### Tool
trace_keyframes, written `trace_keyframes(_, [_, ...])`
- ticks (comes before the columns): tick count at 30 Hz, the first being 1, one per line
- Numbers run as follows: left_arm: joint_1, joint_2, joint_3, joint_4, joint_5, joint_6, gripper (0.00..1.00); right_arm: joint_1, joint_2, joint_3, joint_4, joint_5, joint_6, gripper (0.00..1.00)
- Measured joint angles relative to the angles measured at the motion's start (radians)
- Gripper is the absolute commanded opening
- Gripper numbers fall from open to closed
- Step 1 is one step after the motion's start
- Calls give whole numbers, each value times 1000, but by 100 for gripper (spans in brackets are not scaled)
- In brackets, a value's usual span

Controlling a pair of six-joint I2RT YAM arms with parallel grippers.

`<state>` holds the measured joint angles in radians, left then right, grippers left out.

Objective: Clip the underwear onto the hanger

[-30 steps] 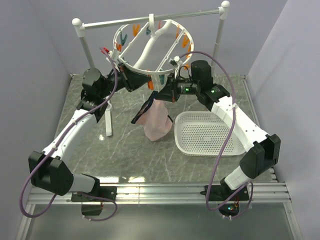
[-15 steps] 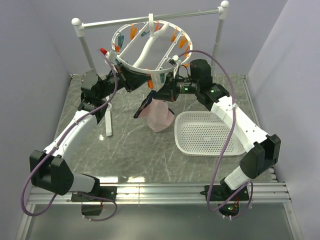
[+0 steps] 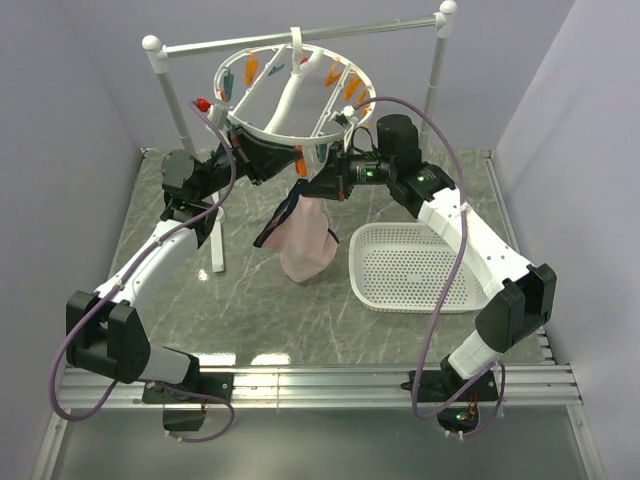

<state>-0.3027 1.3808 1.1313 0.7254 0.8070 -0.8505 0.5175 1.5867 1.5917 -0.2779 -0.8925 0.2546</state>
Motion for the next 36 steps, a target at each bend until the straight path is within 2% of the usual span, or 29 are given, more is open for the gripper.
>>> trace_keyframes(13, [5,19,-4,68,8,-27,0,-3,20,13,34,-32,84,0])
trace_keyframes(21, [5,19,-4,77,9,-26,0,-5,-1,-46,133,-33,162,0])
trace_keyframes(36, [-1,21,-5,48,35,-5,0,-5,-89,-66,143,107,173,0])
